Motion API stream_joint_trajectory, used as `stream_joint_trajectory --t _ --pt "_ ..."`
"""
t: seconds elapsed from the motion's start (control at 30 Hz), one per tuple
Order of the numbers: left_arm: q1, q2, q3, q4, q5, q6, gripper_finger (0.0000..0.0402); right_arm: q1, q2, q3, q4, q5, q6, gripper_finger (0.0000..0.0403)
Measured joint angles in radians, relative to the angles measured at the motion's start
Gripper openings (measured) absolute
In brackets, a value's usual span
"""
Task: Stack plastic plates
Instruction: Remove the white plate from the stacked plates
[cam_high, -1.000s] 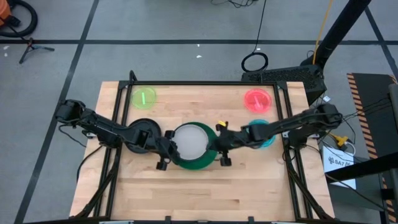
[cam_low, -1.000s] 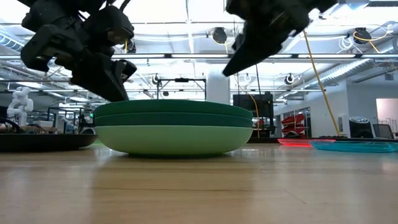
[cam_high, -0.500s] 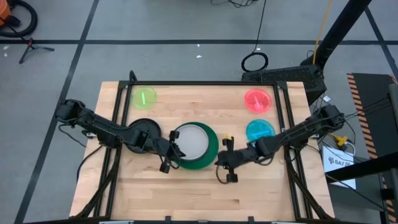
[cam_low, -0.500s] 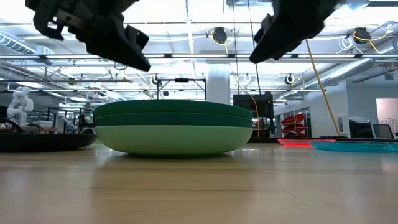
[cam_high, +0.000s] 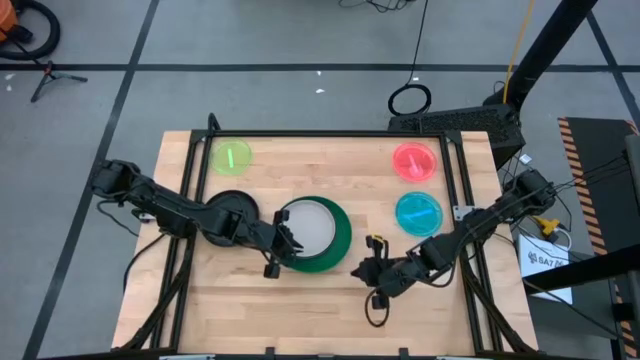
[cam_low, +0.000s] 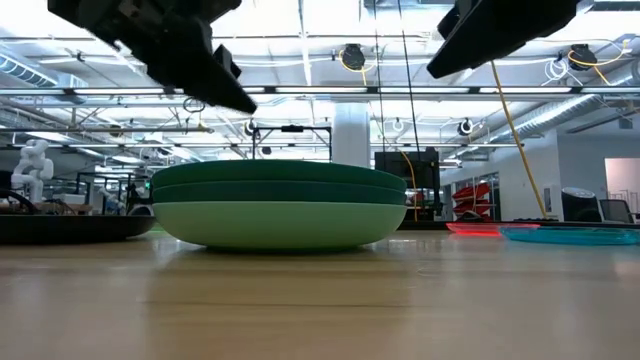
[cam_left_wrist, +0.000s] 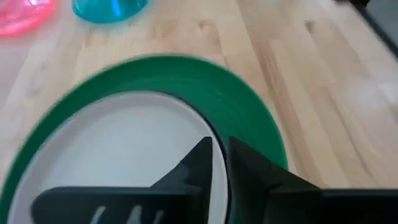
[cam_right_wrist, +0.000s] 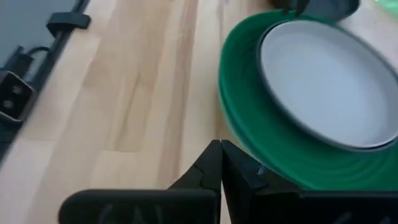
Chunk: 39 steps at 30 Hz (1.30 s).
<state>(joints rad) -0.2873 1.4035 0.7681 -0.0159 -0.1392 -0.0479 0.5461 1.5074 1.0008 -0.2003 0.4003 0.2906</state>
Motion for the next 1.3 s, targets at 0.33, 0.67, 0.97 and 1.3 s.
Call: stream_joint_trajectory --t 0.33,0.67,0.97,1.3 --pt "0.000 0.098 0.001 0.084 -0.001 -0.068 0.0122 -0.042 0.000 0.000 -0.003 0.023 -0.173 0.0000" --pt "0.007 0.237 0.056 0.108 0.020 -0.149 0.0125 -0.123 0.000 0.000 -0.032 0.015 -0.244 0.0000" --pt "0.007 0.240 0.094 0.066 0.023 -0.136 0.0125 -0.198 0.000 0.000 -0.036 -0.015 -0.320 0.0000" --pt "0.007 0.249 0.094 0.020 -0.048 -0.172 0.0125 -0.239 0.000 0.000 -0.002 -0.117 -0.322 0.0000"
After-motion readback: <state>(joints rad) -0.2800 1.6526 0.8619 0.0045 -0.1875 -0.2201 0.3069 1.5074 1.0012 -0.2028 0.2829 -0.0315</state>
